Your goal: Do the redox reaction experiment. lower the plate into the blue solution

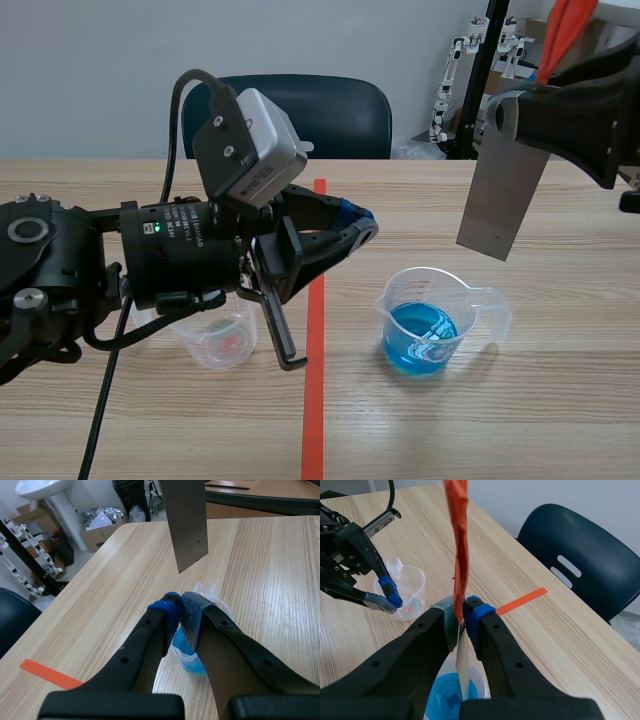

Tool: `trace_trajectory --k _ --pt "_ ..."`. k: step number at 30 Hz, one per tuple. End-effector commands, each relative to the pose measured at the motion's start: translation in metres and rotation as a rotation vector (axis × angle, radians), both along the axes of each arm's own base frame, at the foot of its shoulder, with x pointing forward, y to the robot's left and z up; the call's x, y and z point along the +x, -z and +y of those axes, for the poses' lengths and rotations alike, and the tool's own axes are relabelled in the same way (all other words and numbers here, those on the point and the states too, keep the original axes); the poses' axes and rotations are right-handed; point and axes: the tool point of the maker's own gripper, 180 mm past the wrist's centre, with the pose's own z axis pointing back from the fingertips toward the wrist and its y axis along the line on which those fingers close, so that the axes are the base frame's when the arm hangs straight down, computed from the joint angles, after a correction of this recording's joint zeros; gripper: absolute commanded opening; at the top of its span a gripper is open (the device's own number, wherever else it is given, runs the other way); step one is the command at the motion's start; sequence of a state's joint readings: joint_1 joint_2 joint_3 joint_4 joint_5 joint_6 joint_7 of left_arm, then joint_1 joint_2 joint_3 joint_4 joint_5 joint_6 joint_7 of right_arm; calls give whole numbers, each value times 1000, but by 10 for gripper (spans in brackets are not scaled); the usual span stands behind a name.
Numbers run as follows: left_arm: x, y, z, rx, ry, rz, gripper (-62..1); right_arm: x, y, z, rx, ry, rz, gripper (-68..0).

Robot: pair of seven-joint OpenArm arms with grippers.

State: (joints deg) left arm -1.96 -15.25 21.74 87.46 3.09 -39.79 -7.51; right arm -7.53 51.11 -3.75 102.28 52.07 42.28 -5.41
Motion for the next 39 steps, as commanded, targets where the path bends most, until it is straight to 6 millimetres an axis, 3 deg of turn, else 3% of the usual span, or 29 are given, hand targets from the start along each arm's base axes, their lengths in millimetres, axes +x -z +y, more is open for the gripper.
trace_trajectory --k 1,20,28,34,36,39 --pt "2 -12 -3 -36 8 -18 -568 0 -14 2 13 -17 -36 -669" --pt "5 -17 8 -82 -30 2 -568 0 -14 2 15 -18 -35 -669" --pt "-3 -34 31 -124 -105 -26 -569 -1 -13 5 40 -17 -31 -669" --pt "-23 -49 55 -180 -174 -42 -566 -1 -12 7 59 -14 -25 -669" --pt "-32 -53 64 -204 -195 -43 -528 -1 -11 8 61 -12 -23 -669" --pt "-45 -56 77 -235 -229 -35 -353 -1 -9 9 61 -8 -22 -669"
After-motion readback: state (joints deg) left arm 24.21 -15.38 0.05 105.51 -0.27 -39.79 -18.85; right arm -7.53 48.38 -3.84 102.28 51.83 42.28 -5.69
